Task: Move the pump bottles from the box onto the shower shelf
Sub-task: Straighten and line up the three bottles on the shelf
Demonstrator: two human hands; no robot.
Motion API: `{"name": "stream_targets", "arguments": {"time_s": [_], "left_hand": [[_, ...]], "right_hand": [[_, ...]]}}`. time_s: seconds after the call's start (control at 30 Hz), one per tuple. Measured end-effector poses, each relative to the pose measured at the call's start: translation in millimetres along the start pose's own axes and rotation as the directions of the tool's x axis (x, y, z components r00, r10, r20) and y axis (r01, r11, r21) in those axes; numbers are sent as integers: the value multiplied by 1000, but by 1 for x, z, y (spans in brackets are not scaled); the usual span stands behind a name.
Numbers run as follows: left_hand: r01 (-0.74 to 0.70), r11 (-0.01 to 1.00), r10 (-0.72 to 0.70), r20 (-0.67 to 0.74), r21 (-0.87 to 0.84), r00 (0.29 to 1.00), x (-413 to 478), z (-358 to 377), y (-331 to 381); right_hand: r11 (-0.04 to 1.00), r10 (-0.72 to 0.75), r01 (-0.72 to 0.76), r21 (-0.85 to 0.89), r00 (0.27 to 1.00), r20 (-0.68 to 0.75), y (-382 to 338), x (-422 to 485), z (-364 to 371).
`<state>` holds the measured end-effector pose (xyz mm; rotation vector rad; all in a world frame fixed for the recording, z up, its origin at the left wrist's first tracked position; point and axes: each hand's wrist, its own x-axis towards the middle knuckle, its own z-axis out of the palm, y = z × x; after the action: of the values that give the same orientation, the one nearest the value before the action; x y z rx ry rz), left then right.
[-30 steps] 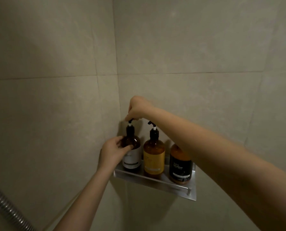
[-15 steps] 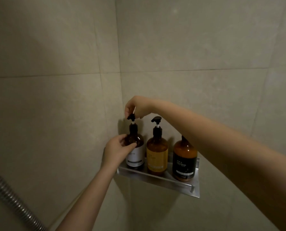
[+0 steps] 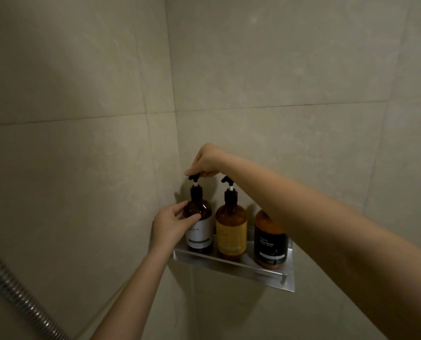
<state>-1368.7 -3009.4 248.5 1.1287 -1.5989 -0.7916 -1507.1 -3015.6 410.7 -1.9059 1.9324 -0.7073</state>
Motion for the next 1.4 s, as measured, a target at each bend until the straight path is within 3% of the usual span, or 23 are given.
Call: {"name": "stream_targets", "arguments": {"time_s": [0.23,0.43,0.53,0.63,0.7,0.83,1.0,1.13,1.4], "left_hand": [[1,1000,-2,40,15,999,3,-3,1],[-7,998,4,54,68,999,5,-1,8],[-2,998,-2,71,65,997,4,-2,10],[11,999,-15,97,38,995,5,-2,15],[16,999,-22,115,48,993,5,-2,20],[10,998,-19,144,64,989,4,0,25],[25,999,-30,142,39,989,1,2,28],[45,999,-41,145,-28,989,-2,2,27],[20,1000,-16,155,-24,988,-4,1,26]], "right_hand": [[995,-97,96,-31,994,-44,4,-16,-4],[943,-239,295,153,922,-303,23,-82,-44],[884,-158,332,327,873,-461,66,-130,-54],[850,32,282,445,815,-578,121,-167,-43],[863,155,147,483,833,-530,154,-181,-25],[874,259,-107,473,928,-268,193,-193,17],[910,170,-51,412,951,-257,199,-187,42],[908,193,-47,417,929,-316,195,-174,51],[893,160,-6,451,940,-303,196,-164,53]]}}
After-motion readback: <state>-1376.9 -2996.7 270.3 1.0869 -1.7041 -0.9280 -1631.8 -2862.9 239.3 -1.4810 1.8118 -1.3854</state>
